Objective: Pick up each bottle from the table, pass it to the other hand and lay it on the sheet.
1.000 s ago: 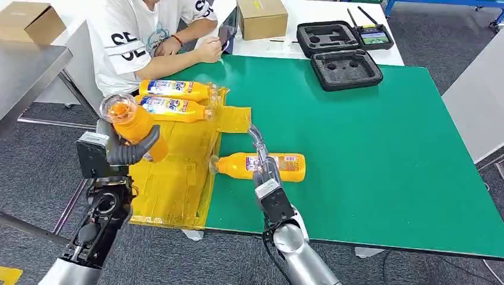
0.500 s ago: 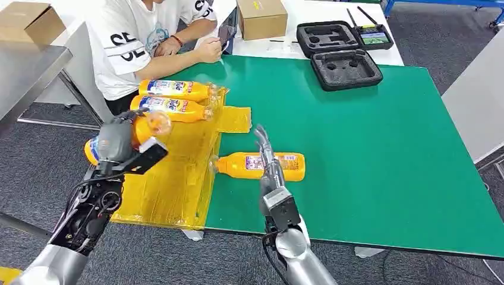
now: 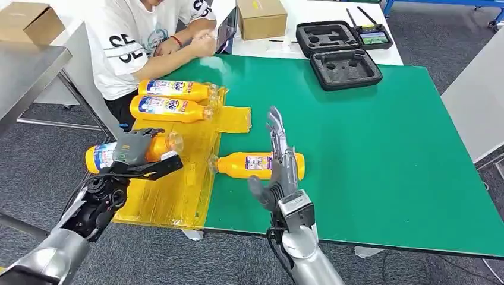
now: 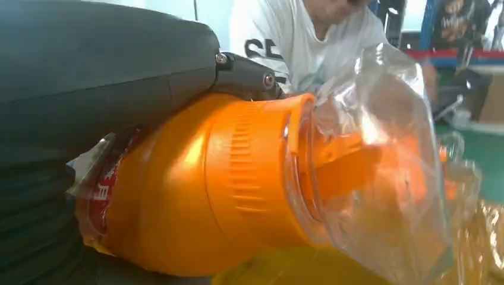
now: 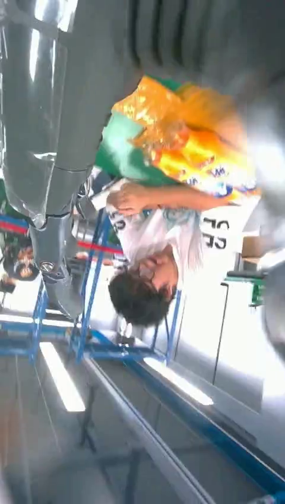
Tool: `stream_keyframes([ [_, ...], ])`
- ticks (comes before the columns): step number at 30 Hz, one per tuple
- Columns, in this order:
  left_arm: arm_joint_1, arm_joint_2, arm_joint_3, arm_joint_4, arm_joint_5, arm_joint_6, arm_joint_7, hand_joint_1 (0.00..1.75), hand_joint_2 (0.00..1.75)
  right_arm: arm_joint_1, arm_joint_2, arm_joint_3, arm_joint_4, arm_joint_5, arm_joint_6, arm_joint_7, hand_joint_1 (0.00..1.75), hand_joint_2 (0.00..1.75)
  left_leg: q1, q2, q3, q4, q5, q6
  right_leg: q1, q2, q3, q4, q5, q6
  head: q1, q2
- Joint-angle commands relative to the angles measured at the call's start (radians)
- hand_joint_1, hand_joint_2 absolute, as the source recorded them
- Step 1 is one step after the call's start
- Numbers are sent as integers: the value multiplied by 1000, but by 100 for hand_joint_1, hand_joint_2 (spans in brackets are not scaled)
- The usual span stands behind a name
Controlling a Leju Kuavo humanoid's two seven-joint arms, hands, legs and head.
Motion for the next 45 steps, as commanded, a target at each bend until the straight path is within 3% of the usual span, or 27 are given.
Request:
stream_keyframes([
  [1,-131,-9,-73,243,-49,-145,58,175,175,-79,-47,70,18,6,2,29,0,175,1,-1,6,1,-3,2,1,-2,7,0,-3,-2,0,0],
  [24,-100,-11,-70,317,-39,-255,-11,175,175,-144,-47,122,137,-14,37,48,0,175,0,1,5,-1,-1,1,0,0,6,-1,-1,-1,0,0],
  [31,-54,-11,-77,211,3,-309,-88,175,175,-147,-41,126,165,-22,51,51,0,175,0,1,7,-2,-2,1,0,0,9,-2,-1,-1,0,0],
  [37,-18,-13,-138,64,-29,-284,-67,175,175,-154,-34,115,203,-26,63,57,0,175,-1,-1,6,-1,-1,1,0,-2,7,-1,-1,-1,0,0],
  [45,-70,-45,-210,45,-77,-289,-42,175,175,-164,-21,107,232,-31,77,62,0,175,0,-3,5,0,-1,1,1,-4,8,-1,-2,-1,0,0],
])
